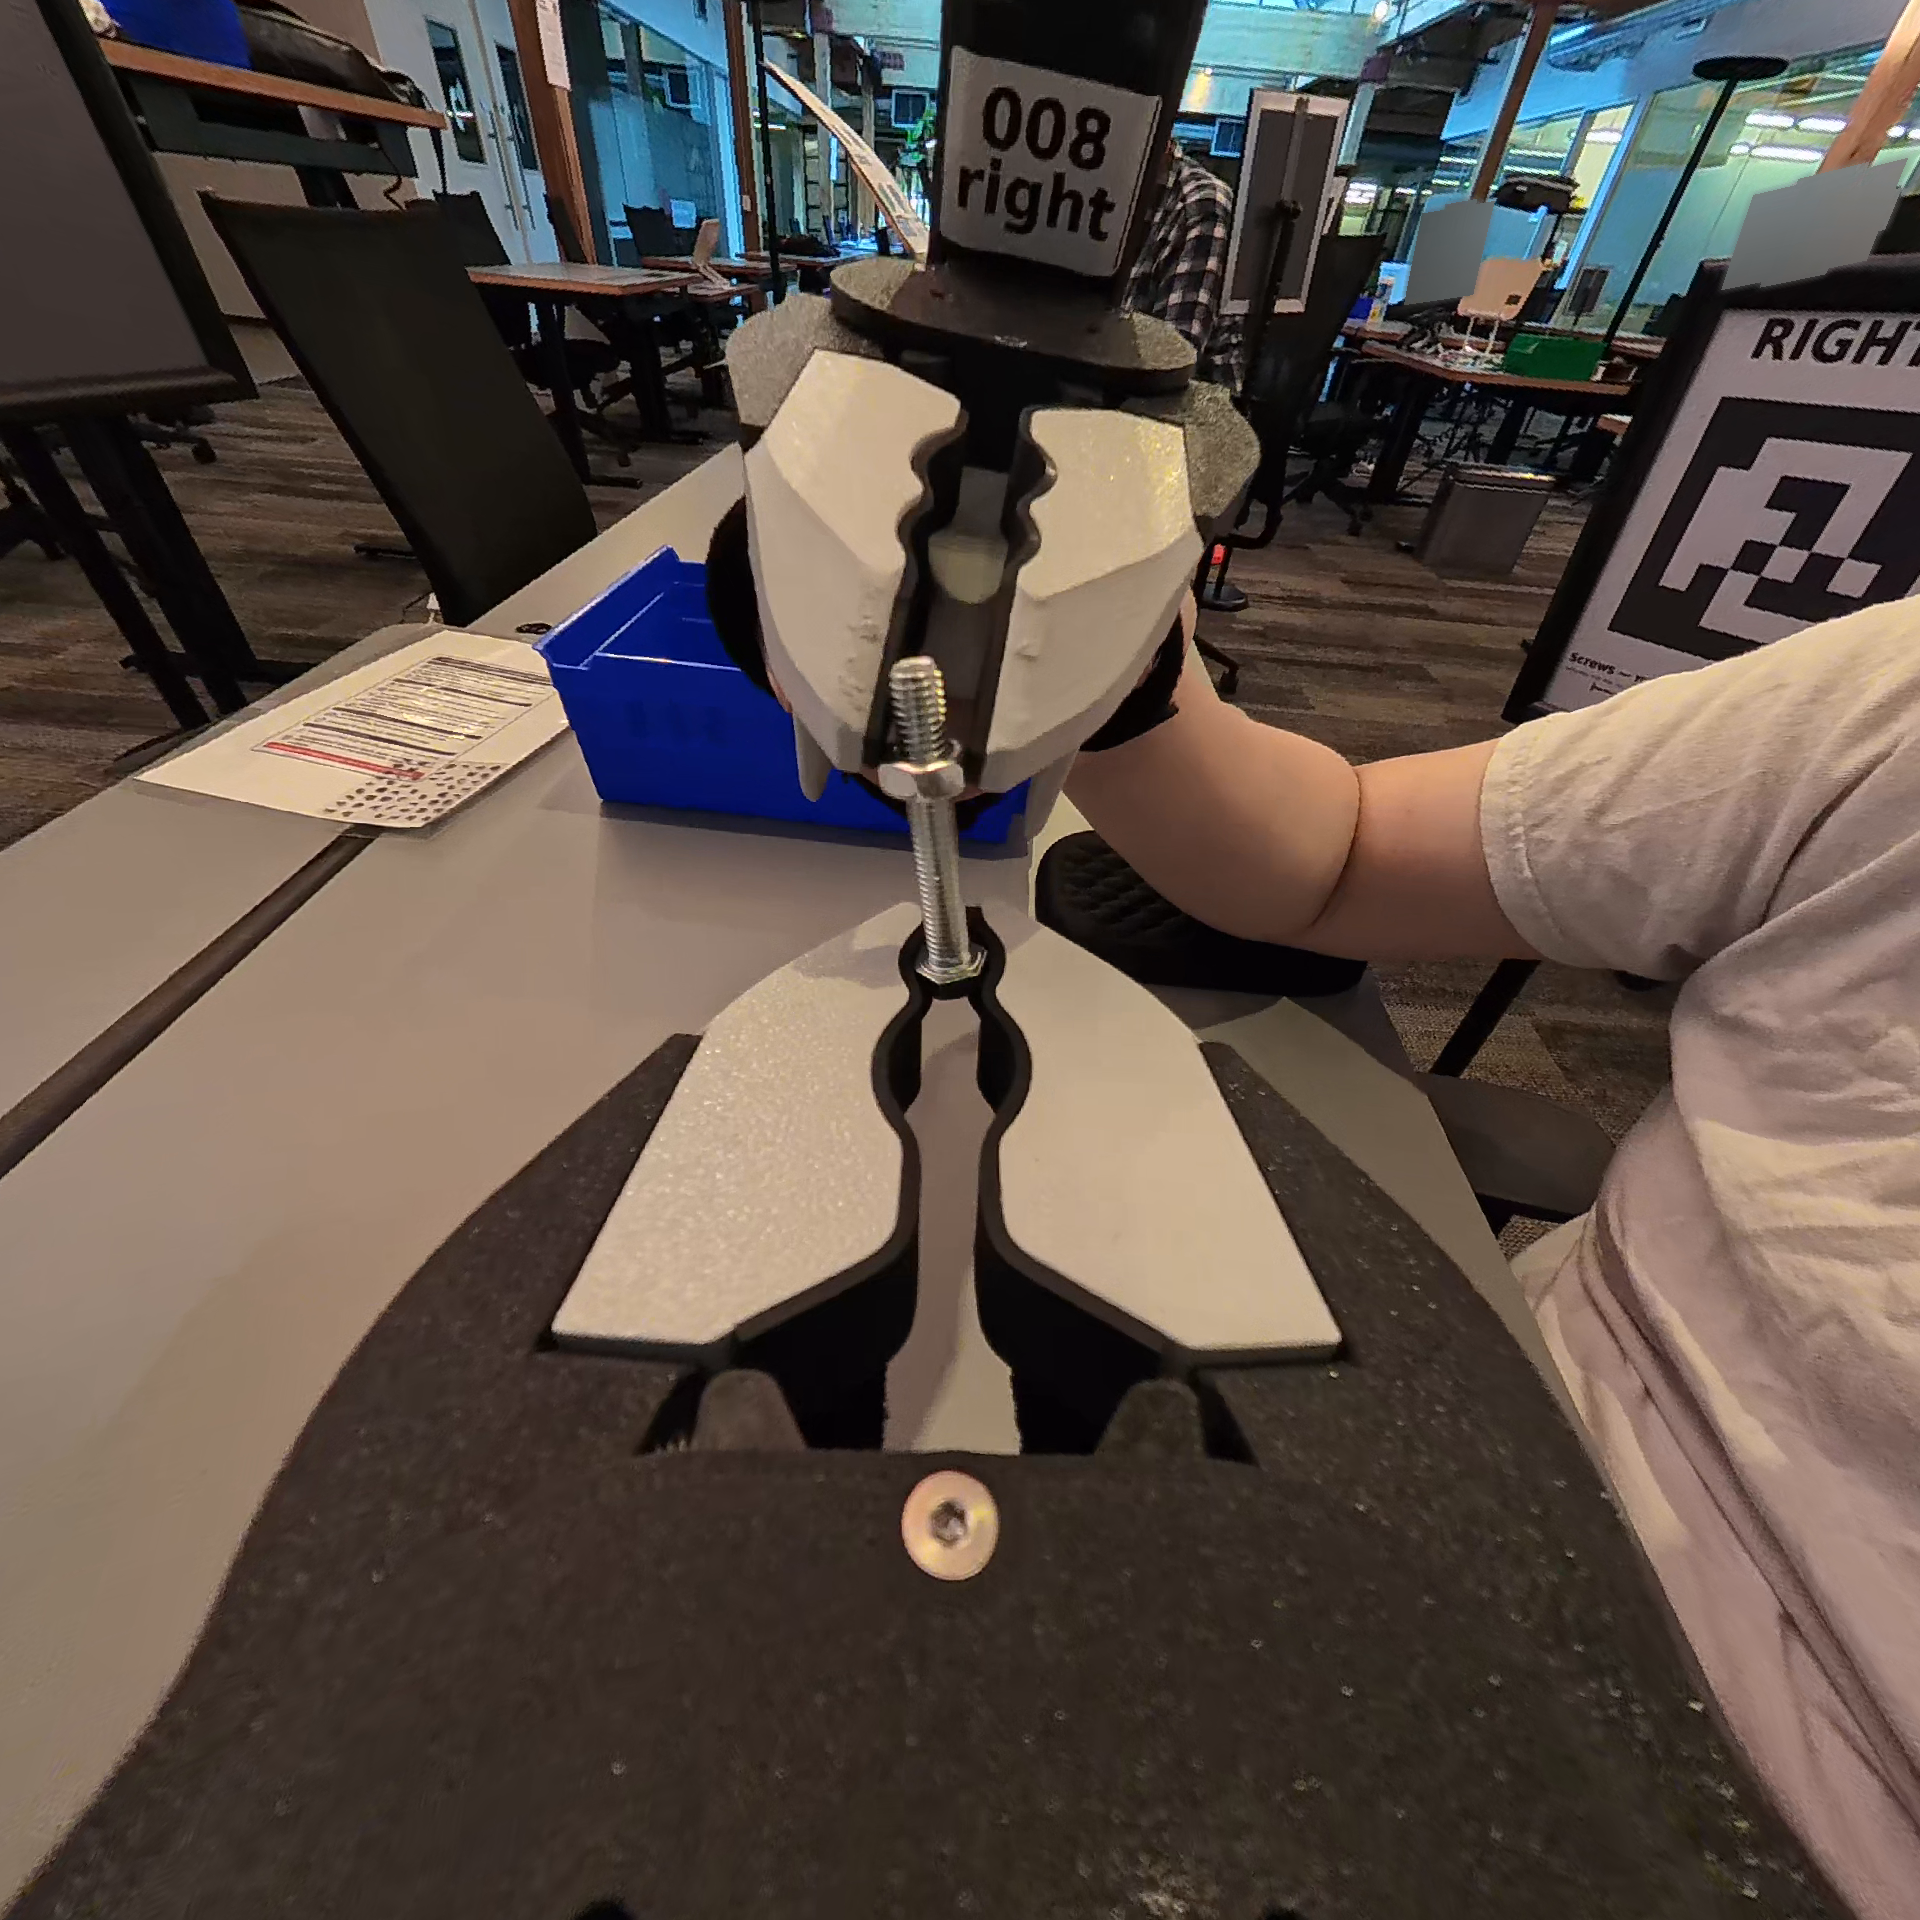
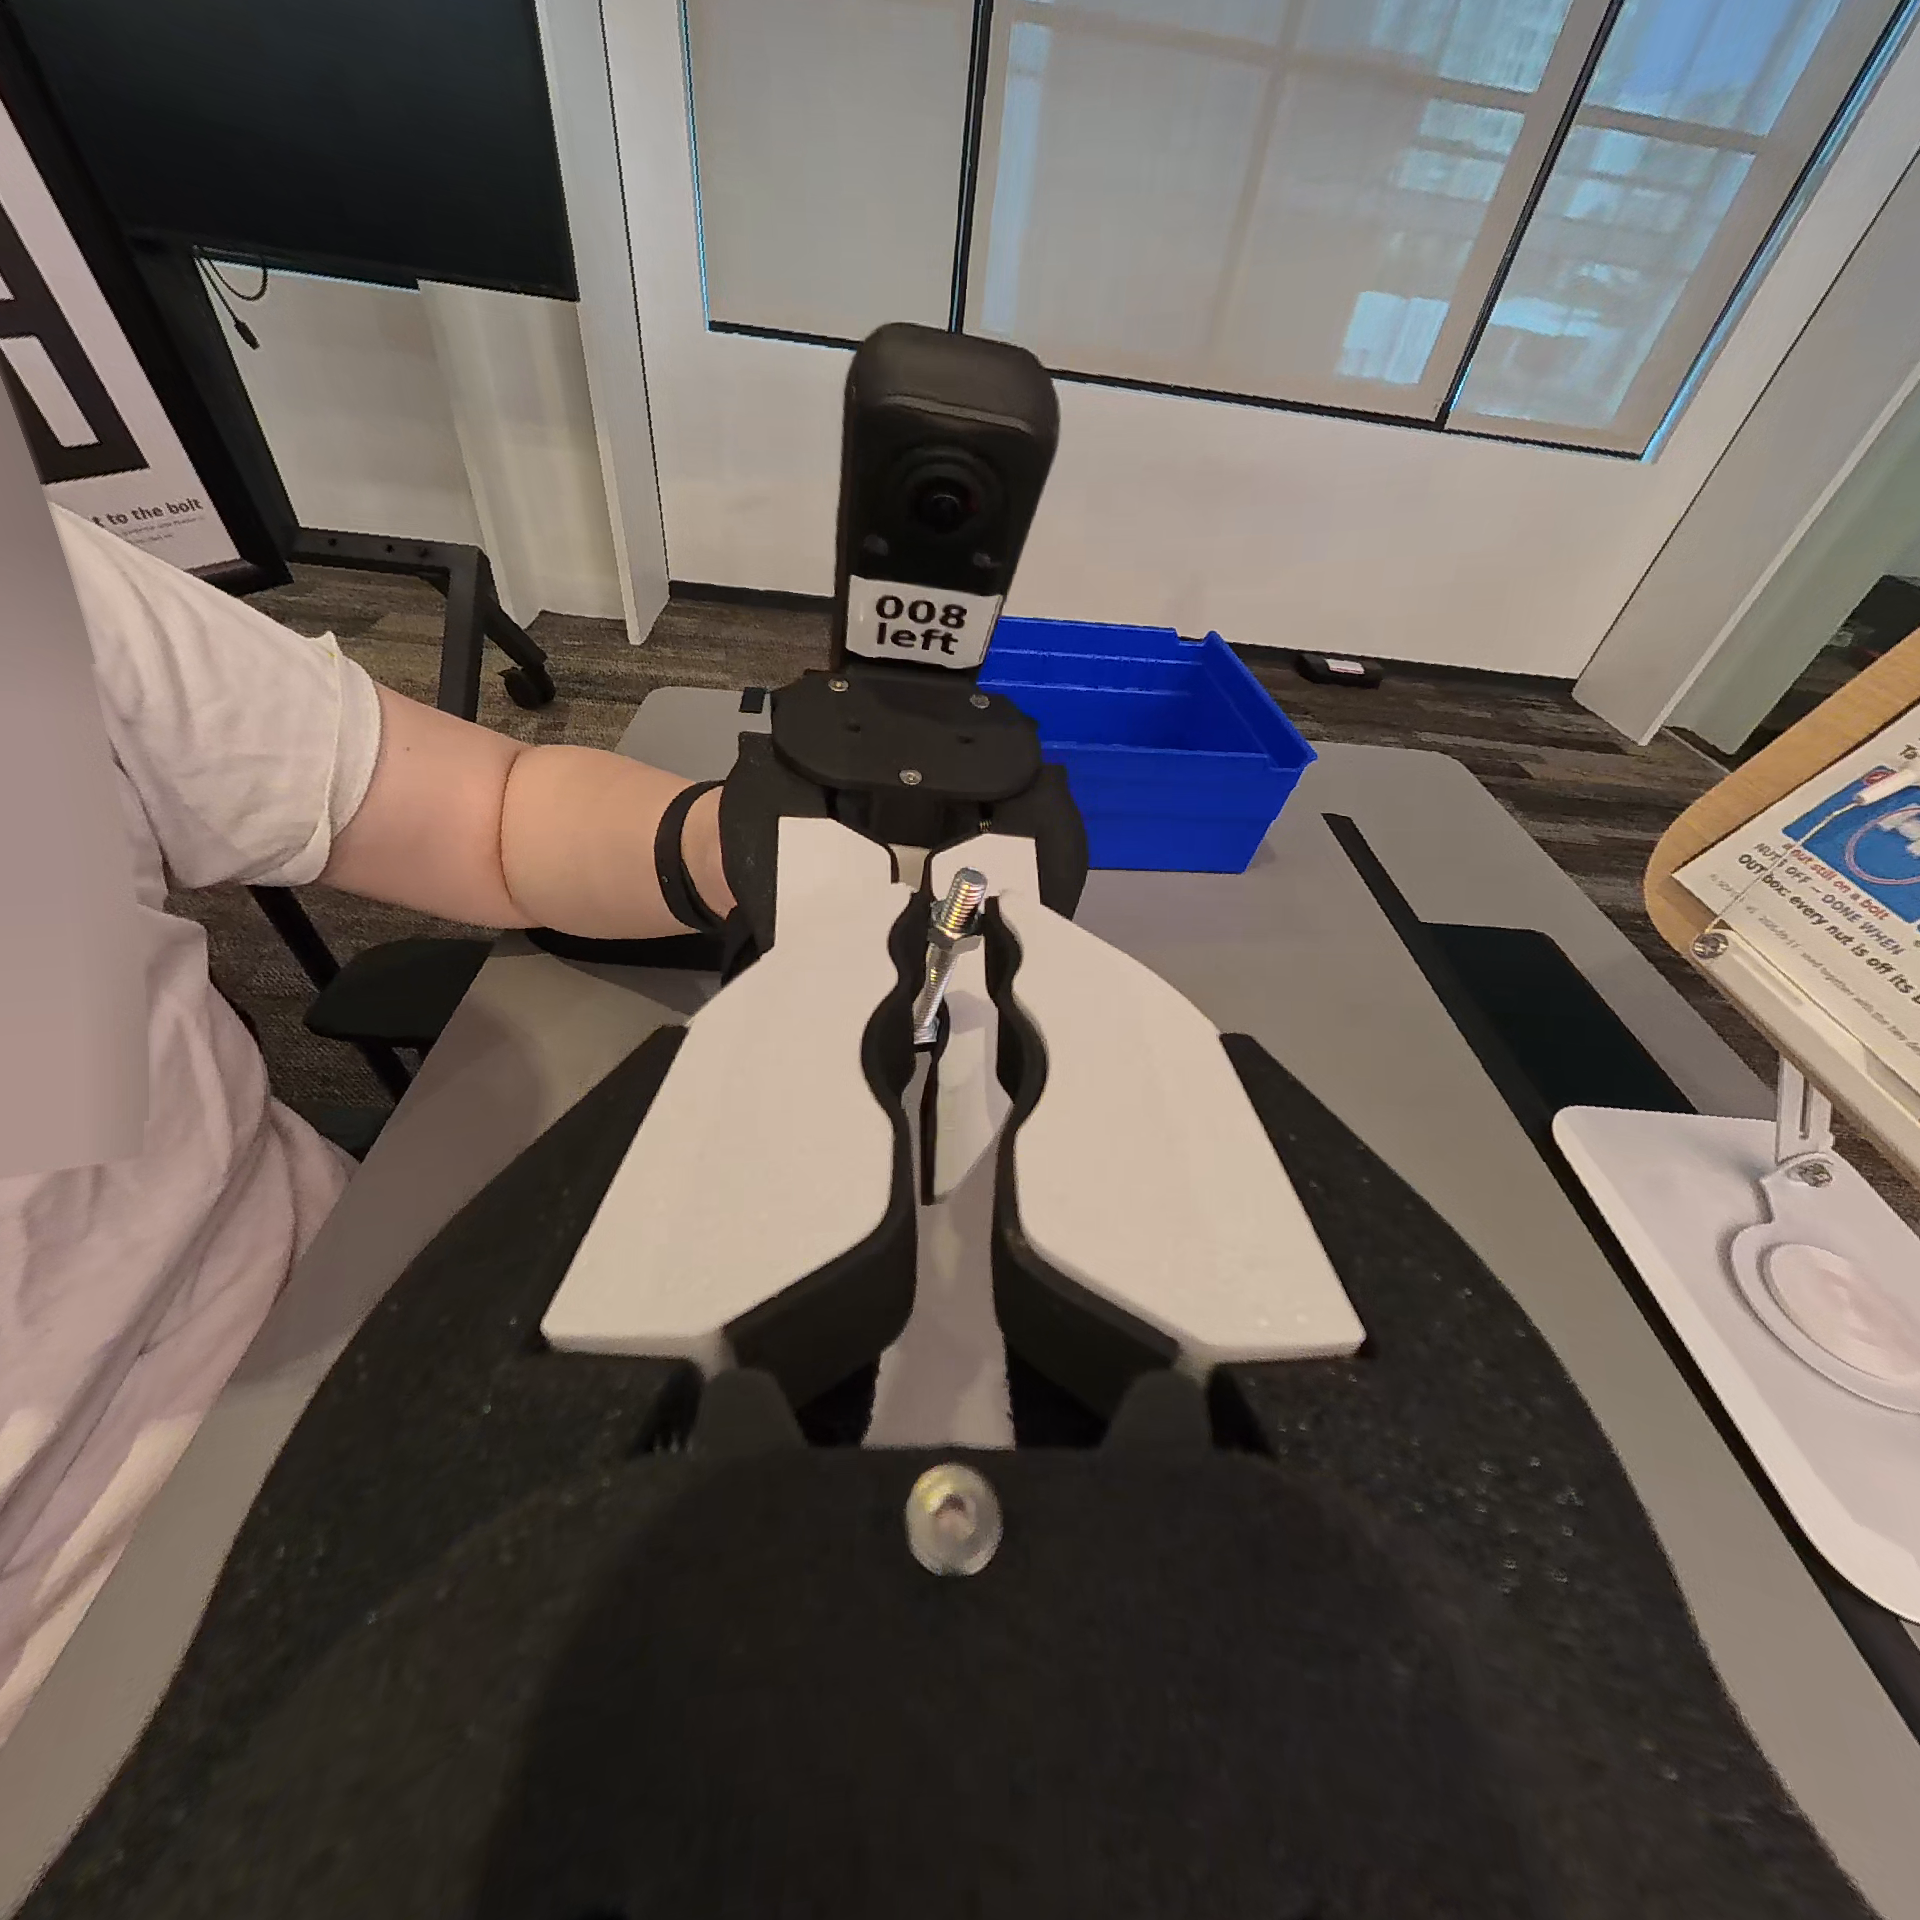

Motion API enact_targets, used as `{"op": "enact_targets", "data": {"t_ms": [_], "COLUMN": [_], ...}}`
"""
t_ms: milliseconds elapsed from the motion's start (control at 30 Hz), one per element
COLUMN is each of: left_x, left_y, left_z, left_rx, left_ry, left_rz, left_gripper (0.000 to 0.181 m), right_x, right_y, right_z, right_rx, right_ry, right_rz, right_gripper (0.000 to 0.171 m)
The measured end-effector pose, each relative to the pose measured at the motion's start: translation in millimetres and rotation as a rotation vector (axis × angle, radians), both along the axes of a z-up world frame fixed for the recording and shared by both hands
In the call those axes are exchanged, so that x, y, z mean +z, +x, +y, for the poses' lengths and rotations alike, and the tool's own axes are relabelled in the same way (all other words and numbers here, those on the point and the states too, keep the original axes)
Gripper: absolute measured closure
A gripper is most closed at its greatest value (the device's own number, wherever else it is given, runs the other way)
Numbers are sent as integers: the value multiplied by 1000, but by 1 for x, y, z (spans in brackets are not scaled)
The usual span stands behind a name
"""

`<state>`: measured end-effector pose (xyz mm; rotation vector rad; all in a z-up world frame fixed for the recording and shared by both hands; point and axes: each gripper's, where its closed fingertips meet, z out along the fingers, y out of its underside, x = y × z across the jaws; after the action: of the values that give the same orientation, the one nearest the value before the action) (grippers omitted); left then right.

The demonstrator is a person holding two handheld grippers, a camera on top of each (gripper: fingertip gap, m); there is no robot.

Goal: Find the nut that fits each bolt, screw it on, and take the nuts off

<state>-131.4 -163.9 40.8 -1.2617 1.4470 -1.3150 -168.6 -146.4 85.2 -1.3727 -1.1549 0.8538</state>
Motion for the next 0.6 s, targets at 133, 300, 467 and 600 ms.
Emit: {"op": "enact_targets", "data": {"t_ms": [133, 300, 467, 600], "left_x": [0, 0, 3, 6], "left_y": [0, 1, 0, -1], "left_z": [0, 4, 1, -1], "left_rx": [7, 28, 21, 12], "left_ry": [10, 10, 13, 18], "left_rz": [-5, -5, -22, -37], "left_gripper": [178, 178, 178, 178], "right_x": [0, 4, 2, 3], "right_y": [1, 2, 5, 9], "right_z": [-1, 2, 5, 4], "right_rx": [7, -16, -29, -4], "right_ry": [-5, 4, 1, -17], "right_rz": [0, 16, 5, 18], "right_gripper": [161, 148, 150, 150]}}
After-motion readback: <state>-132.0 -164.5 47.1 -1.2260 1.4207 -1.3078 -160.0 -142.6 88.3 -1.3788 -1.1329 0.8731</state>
